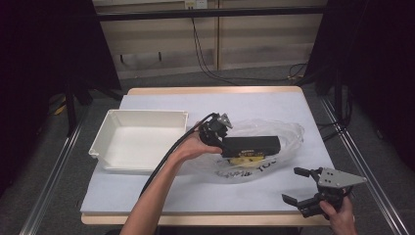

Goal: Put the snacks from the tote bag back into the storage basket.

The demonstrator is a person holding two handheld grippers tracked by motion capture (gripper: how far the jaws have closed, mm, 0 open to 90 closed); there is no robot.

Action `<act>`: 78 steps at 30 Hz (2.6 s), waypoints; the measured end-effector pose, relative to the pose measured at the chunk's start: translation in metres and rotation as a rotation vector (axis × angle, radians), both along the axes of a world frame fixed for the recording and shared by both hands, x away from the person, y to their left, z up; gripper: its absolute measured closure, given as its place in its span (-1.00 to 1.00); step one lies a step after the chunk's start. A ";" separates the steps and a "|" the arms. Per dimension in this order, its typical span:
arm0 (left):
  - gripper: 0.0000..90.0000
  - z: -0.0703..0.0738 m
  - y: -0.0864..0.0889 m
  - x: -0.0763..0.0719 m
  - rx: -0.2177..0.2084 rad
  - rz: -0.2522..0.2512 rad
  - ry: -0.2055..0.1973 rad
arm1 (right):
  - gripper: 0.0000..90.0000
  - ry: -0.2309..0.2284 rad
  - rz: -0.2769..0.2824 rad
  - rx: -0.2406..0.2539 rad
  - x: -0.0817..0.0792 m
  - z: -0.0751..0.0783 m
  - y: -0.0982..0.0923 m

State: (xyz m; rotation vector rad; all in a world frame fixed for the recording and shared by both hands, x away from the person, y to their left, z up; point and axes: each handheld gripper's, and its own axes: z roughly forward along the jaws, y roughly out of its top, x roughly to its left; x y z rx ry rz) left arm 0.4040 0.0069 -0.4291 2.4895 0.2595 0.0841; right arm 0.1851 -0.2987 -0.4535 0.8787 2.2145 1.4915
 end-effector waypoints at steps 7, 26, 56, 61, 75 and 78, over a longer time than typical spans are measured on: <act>-0.23 -0.004 -0.004 0.003 0.049 -0.041 0.001 | -0.95 0.002 0.007 0.006 0.002 0.000 0.001; -0.12 -0.011 -0.013 0.008 0.103 -0.091 0.020 | -0.95 0.010 0.017 0.002 0.006 -0.001 0.003; -0.04 0.028 0.005 -0.003 0.013 -0.092 0.011 | -0.95 -0.006 0.016 0.025 0.008 0.002 0.001; -0.04 0.036 0.012 -0.008 -0.001 -0.091 0.000 | -0.95 -0.010 0.018 0.011 0.009 0.001 0.002; -0.04 0.050 0.036 -0.019 -0.052 -0.086 0.002 | -0.94 -0.024 0.015 0.006 0.010 0.000 0.003; -0.04 0.053 0.042 -0.020 -0.067 -0.076 -0.010 | -0.95 -0.026 0.010 0.005 0.010 0.000 0.003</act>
